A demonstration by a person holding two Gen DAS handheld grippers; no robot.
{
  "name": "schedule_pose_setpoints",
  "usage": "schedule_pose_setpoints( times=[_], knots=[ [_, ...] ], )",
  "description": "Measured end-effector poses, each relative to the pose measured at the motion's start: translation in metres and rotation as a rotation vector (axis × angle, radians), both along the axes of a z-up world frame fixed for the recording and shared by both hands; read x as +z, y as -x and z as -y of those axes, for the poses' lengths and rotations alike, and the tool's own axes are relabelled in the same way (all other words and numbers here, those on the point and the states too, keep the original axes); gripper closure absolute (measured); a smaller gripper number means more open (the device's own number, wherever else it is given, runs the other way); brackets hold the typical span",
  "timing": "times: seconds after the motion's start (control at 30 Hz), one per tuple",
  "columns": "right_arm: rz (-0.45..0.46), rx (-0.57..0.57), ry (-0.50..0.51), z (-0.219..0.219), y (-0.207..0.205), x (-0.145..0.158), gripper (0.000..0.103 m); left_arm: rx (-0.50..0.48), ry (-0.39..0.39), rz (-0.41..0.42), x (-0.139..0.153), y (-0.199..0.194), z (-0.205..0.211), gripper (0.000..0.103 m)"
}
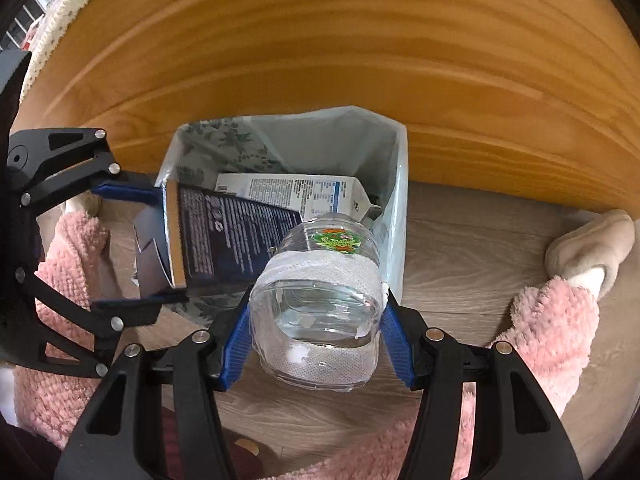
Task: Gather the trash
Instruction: 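Lower the blue carton into the bin and open the left tool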
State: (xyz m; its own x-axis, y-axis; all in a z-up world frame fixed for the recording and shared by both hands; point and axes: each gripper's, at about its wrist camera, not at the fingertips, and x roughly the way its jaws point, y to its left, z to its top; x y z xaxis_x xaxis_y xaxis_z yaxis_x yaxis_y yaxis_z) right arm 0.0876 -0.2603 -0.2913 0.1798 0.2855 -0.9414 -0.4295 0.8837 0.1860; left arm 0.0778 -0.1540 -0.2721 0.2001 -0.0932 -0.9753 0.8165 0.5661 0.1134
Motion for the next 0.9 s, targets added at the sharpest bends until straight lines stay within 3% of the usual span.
schedule_pose_setpoints(
  times=[0.3, 0.53, 0.77, 0.9],
  knots=[
    [-0.128, -0.022, -0.018, -0.005, -0.019, -0.031, 0.047, -0.056, 0.027, -0.107, -0.027, -0.022, 0.000, 0.044],
    [-0.164, -0.010, 0.026, -0.013, -0.026, -0.046, 0.047, -0.042, 0.083, -0.168, -0.040, -0.035, -0.006, 0.044],
    [-0.202, -0.024, 0.059, -0.015, -0.036, -0.059, 0.046, -0.018, 0.115, -0.176, -0.053, -0.041, -0.004, 0.044],
    [-0.210, -0.016, 0.083, -0.019, -0.040, -0.064, 0.046, 0.037, 0.155, -0.212, -0.061, -0.047, -0.010, 0.043]
  ],
)
